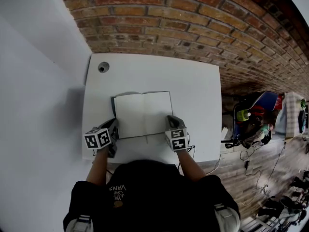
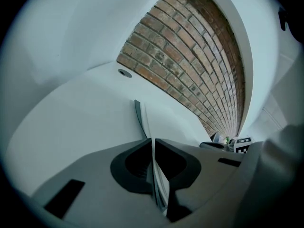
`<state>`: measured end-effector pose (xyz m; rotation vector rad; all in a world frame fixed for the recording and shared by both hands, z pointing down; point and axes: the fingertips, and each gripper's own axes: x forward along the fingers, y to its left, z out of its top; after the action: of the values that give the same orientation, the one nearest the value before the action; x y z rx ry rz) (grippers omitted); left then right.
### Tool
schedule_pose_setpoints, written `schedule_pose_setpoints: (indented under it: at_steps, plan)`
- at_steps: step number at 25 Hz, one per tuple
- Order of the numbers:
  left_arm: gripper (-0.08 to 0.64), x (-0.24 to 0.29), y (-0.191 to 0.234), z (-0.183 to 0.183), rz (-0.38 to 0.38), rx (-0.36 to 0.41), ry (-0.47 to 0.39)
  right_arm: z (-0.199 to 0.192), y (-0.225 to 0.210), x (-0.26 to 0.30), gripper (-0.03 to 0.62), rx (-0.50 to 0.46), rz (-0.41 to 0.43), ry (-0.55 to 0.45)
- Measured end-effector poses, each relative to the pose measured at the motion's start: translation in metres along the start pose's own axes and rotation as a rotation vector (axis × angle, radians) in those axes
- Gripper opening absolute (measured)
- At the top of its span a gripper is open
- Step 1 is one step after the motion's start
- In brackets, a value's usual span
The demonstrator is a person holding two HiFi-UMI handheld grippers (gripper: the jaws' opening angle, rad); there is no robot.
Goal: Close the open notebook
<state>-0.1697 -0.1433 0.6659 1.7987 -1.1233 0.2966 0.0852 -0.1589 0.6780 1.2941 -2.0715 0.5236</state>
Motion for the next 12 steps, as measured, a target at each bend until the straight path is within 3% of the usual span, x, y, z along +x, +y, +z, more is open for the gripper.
schedule_pose_setpoints:
  at_steps: [12]
  plan:
    - [0.029, -0.013, -0.014, 0.013, -0.068, -0.046, -0.060, -0.006, -0.001, 0.002, -0.002, 0.011, 0.001, 0.014]
